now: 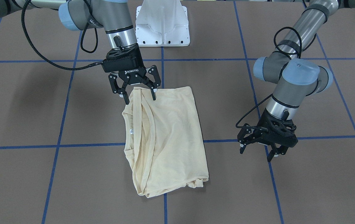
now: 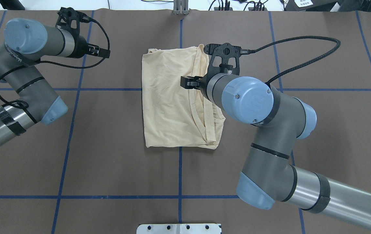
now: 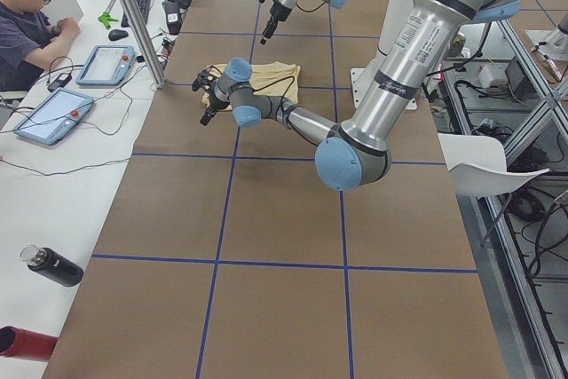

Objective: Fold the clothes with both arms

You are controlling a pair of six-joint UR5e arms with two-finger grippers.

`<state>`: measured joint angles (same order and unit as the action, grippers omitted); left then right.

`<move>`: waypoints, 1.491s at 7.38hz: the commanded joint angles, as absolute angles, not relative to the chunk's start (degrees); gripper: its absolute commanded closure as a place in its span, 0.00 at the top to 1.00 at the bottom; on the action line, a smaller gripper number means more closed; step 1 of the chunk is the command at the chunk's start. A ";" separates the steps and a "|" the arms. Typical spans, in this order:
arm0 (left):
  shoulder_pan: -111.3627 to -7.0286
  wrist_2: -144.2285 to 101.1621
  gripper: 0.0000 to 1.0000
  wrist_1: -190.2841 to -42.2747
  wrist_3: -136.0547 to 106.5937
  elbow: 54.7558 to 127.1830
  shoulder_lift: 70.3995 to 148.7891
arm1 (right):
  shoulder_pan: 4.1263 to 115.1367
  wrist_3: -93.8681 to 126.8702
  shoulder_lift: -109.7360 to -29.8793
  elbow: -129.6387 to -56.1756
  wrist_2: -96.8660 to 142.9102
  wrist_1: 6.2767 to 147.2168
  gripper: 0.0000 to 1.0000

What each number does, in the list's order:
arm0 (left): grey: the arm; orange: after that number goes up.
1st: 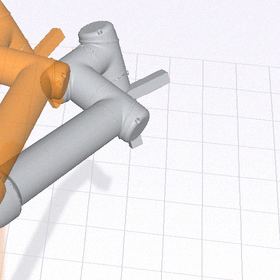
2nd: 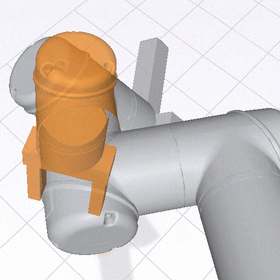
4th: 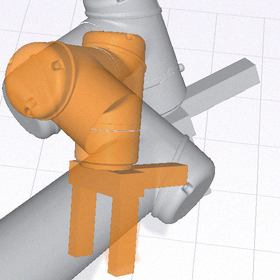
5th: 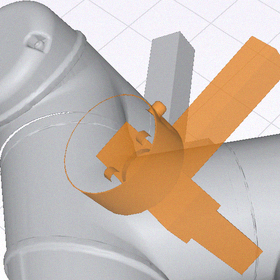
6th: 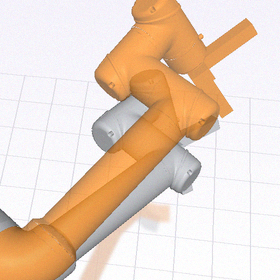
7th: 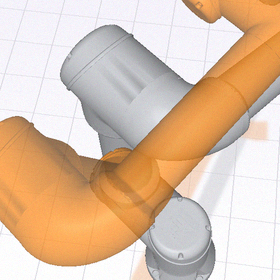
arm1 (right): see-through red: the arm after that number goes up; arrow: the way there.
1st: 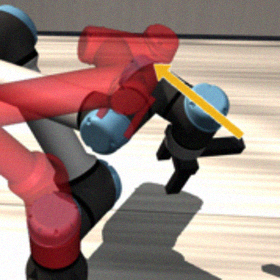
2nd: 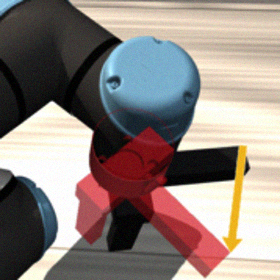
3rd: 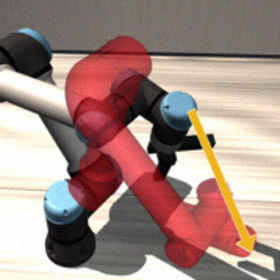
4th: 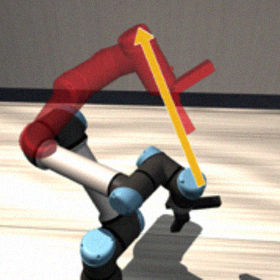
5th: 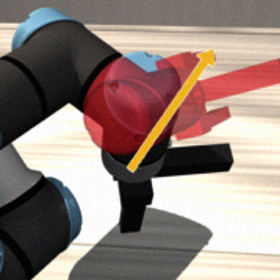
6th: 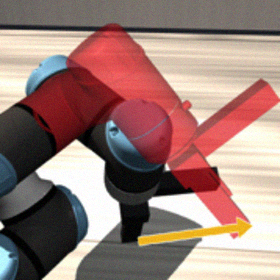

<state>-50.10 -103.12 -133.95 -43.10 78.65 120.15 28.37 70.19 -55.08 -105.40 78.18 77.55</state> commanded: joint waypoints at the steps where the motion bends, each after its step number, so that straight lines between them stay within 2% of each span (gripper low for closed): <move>1: -50.10 -103.27 1.00 -134.03 -43.15 78.84 120.15 | 28.21 61.66 -50.83 -104.51 77.78 90.27 1.00; 2: -50.01 -103.27 1.00 -134.12 -43.24 78.92 119.89 | 28.56 60.74 -47.15 -101.37 80.31 96.79 1.00; 4: -50.01 -103.27 1.00 -134.12 -43.51 79.80 119.01 | 28.56 57.33 -35.64 -81.23 82.00 99.75 1.00; 8: -50.01 -103.27 1.00 -134.12 -43.59 80.24 118.56 | 26.29 53.70 -35.68 -73.14 82.27 99.93 1.00; 11: -49.92 -103.18 1.00 -134.12 -43.59 80.16 118.56 | 25.31 53.70 -35.25 -73.82 84.18 102.74 0.99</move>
